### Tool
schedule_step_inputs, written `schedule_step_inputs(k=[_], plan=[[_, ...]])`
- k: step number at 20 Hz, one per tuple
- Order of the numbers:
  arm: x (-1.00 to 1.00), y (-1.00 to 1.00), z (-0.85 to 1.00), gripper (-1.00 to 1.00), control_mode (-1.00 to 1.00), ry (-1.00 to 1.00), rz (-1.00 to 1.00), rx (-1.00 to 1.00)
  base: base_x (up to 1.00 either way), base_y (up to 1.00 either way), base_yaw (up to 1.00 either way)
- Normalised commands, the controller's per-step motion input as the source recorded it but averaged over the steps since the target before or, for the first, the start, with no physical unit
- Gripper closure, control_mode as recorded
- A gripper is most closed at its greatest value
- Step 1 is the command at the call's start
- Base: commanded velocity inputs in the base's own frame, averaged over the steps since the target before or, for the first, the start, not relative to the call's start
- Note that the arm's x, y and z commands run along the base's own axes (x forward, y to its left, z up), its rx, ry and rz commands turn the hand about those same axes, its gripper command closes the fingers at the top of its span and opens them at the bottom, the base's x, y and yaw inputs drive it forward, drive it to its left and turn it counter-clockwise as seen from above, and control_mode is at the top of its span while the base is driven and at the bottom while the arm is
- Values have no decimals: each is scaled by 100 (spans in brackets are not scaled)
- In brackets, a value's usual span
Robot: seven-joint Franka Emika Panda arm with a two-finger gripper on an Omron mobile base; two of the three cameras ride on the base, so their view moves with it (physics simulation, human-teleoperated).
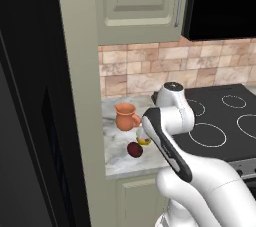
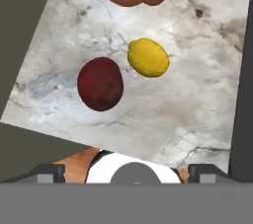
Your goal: Place the potato and lemon inside the fridge drawer. Close the drawer after placing the vegetables.
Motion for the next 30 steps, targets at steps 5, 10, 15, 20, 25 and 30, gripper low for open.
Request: schedule_step_inputs(k=[5, 10, 15, 20, 25, 30], plan=[[1, 51, -47, -100, -100, 5, 4, 0, 0, 0, 0], [1, 30, -30, -100, -100, 5, 4, 0, 0, 0, 0], [26, 7, -14, -100, -100, 2, 1, -1, 0, 0, 0], [37, 2, -14, -100, -100, 4, 0, 0, 0, 0, 0], [36, 4, -18, -100, -100, 7, 0, -1, 0, 0, 0], [24, 9, -20, -100, -100, 9, 0, -2, 0, 0, 0]])
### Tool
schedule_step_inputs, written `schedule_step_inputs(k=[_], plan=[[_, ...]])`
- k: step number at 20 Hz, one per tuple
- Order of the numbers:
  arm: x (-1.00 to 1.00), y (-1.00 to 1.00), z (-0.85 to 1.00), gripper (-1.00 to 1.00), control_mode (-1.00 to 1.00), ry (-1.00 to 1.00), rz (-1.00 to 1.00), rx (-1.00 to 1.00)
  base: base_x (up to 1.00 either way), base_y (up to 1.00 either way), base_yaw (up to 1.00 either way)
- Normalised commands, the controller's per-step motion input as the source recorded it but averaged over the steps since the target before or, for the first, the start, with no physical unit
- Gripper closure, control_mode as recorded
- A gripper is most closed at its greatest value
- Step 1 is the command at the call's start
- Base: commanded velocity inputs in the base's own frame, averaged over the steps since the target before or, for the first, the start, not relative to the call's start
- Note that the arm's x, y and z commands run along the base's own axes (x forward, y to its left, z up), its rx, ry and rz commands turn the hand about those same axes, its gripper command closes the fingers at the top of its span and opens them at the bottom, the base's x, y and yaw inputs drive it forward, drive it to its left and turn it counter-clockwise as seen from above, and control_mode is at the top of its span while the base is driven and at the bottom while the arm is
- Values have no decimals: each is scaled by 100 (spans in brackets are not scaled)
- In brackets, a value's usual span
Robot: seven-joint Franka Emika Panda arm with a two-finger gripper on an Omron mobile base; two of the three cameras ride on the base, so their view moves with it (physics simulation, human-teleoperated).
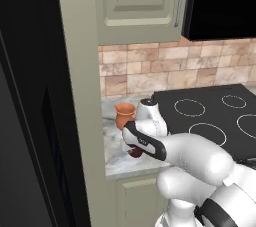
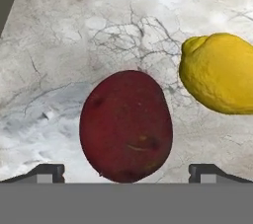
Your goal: Place the potato and lemon inside the fridge drawer. Close the drawer after placing the vegetables.
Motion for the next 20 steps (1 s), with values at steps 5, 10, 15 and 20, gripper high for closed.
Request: schedule_step_inputs(k=[5, 10, 15, 20], plan=[[7, 6, -19, -100, -100, 5, 0, -1, 0, 0, 0], [0, 4, -18, -100, -100, 2, 0, 0, 0, 0, 0], [0, 0, -22, -100, -100, 1, 0, 0, 0, 0, 0], [-1, 0, -30, 100, -100, 0, 0, 0, 0, 0, 0]])
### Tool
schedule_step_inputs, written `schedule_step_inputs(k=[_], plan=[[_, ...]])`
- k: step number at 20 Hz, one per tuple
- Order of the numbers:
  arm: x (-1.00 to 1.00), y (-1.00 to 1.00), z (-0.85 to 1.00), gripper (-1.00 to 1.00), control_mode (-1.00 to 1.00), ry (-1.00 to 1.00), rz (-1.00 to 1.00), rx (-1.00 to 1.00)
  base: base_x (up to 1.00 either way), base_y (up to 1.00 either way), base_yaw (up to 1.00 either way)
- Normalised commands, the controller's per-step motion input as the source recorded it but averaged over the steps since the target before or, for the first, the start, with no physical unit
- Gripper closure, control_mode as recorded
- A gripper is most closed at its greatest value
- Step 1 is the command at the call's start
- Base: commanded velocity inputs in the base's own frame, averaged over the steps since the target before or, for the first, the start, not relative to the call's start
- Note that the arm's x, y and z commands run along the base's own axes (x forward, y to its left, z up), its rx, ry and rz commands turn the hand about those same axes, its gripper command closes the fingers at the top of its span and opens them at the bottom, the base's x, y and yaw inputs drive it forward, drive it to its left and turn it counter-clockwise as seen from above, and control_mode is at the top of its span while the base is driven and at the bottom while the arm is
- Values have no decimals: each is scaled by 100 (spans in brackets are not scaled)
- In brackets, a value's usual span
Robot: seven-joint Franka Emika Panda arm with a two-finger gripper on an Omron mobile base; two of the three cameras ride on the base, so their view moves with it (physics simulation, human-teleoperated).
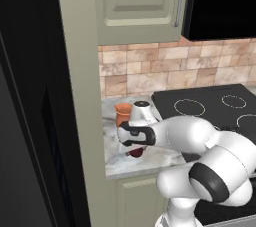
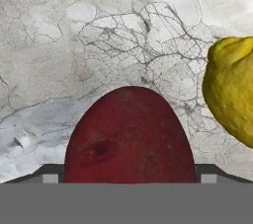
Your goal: Place the potato and lemon inside the fridge drawer. Close the drawer after placing the vegetables.
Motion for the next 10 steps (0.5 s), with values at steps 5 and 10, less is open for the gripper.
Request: schedule_step_inputs(k=[5, 10], plan=[[-18, 0, -13, 100, -100, -1, 0, 0, 0, 0, 0], [-59, -16, 76, 100, -100, -18, 0, 2, 0, 0, 0]])
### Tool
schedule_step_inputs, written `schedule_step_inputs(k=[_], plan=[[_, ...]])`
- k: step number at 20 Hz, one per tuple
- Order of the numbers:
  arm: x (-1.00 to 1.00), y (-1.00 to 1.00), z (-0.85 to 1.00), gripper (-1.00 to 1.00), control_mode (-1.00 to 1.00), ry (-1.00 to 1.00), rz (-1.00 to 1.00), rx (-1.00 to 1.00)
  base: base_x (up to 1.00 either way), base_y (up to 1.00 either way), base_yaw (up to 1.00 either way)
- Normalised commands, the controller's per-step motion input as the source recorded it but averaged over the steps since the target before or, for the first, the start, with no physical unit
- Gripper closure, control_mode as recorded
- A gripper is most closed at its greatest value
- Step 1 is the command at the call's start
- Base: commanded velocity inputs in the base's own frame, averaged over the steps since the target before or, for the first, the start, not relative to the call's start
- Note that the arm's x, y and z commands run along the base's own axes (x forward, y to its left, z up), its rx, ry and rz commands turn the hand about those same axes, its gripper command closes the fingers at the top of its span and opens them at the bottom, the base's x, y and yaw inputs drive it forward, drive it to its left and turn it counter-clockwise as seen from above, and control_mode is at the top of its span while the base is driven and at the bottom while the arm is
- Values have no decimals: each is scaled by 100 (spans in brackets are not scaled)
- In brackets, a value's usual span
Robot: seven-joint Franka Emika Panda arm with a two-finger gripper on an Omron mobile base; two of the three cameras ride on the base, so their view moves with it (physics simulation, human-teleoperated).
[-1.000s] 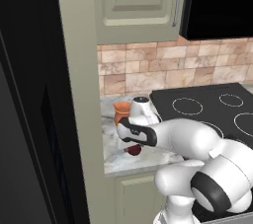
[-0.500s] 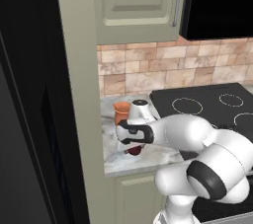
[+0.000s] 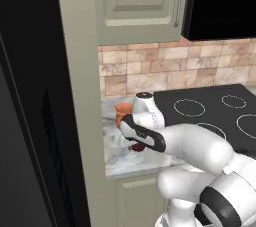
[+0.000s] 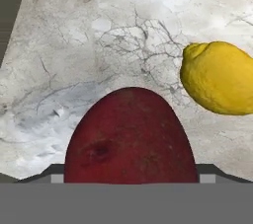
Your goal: Place the potato and lemon inside the fridge drawer. Close the drawer after placing the vegetables.
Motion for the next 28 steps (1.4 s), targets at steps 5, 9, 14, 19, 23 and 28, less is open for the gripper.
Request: schedule_step_inputs(k=[5, 9, 14, 19, 23, 28], plan=[[-67, -19, 97, 100, -100, -19, 0, 0, 0, 0, 0], [-48, -8, 66, 100, -100, -13, 0, 0, 0, 0, 0], [-8, -32, 49, 100, -100, -5, 0, 3, 0, 0, 0], [0, -17, 8, 100, -100, 0, 0, 1, 0, 0, 0], [0, 0, 0, 100, -100, 0, 0, 0, 0, 0, 0], [-3, -1, 0, 100, 100, 1, 0, 0, -35, -15, -1]])
